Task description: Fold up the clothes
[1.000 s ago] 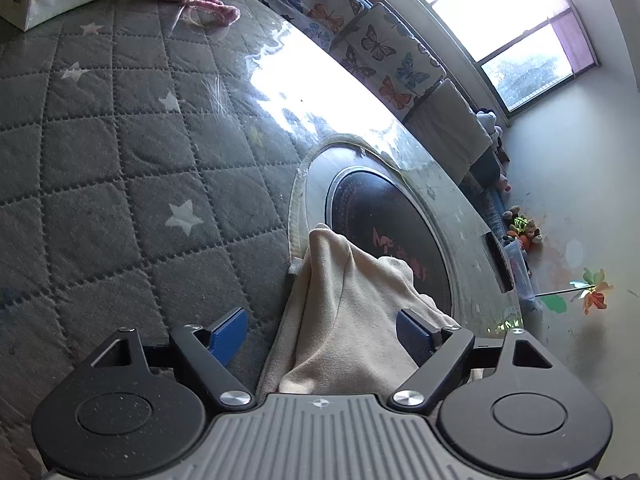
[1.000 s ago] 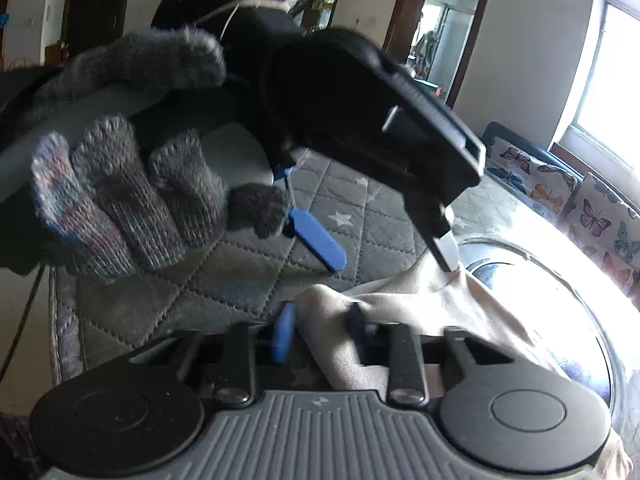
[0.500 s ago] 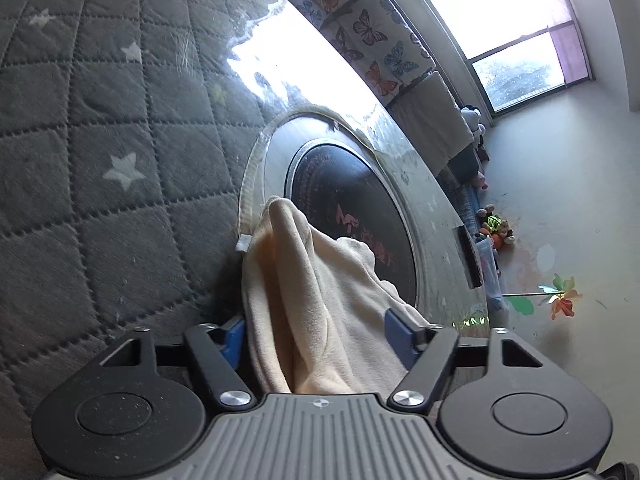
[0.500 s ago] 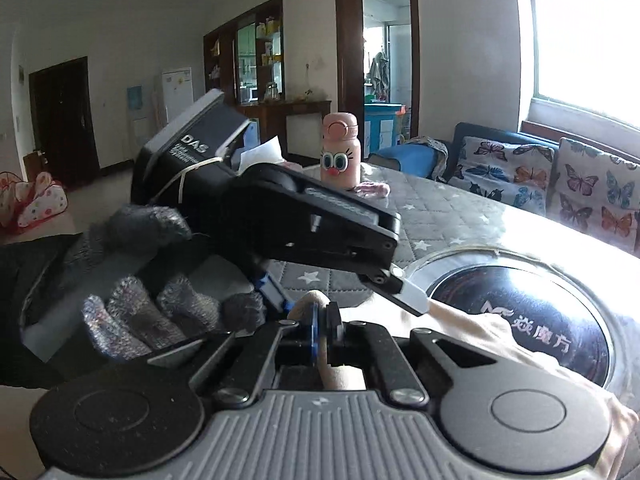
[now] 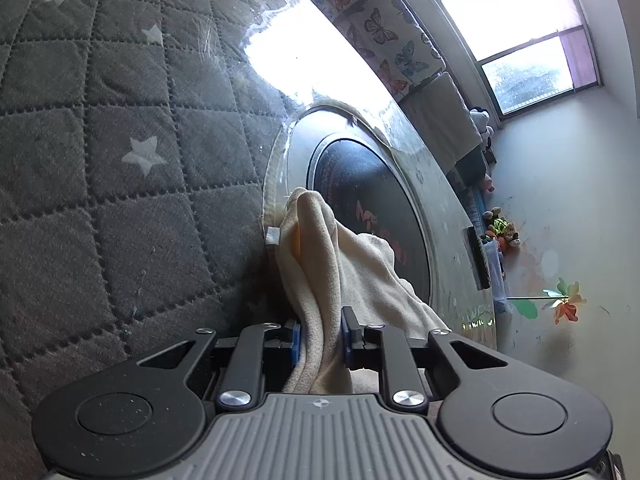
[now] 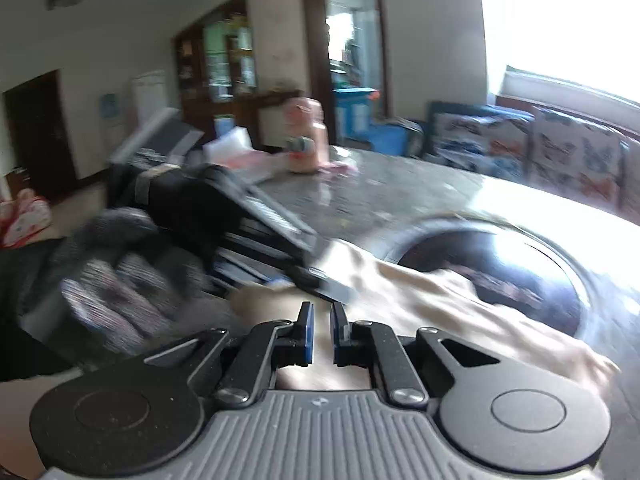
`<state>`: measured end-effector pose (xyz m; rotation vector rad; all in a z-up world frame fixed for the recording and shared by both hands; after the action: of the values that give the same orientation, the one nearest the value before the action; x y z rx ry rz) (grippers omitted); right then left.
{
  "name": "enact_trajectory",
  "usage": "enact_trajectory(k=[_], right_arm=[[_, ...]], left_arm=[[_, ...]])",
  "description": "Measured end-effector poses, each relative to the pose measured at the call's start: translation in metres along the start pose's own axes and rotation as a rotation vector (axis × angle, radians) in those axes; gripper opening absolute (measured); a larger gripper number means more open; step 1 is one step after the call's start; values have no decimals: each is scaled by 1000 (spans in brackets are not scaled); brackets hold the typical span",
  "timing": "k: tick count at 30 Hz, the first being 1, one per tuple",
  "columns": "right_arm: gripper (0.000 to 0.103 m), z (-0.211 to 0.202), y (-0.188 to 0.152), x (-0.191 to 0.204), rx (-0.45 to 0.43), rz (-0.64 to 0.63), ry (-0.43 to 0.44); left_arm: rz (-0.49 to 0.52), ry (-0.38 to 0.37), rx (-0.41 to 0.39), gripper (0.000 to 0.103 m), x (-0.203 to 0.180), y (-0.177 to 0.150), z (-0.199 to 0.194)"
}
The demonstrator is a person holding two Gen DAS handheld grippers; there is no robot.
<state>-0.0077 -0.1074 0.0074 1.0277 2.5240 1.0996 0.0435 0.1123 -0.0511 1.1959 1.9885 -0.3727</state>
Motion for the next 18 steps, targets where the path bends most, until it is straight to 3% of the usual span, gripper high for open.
enact_trajectory(k=[10,15,18], right_arm=[[8,-4,-39,-102,64,264,-214],[9,-8,-53,-133,53,341,-261],[27,-14,-57,-143,35,387,-253]], left_arm=[[22,17,-6,20,-2,0,2],[42,36,-10,20,-6,-1,3],[56,49,-13,20,-7,-1,3]])
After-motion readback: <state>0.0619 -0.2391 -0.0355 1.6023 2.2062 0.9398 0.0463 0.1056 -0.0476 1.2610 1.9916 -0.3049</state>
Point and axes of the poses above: each gripper's, at about its wrist camera, not at the fingertips, and z roughly the way its jaws point, x to its left, y to its top, the point moved 2 cm from there along z, roughly the way its jaws point, and after that the axes turned 12 degrees about x, right-handed, at the moved point
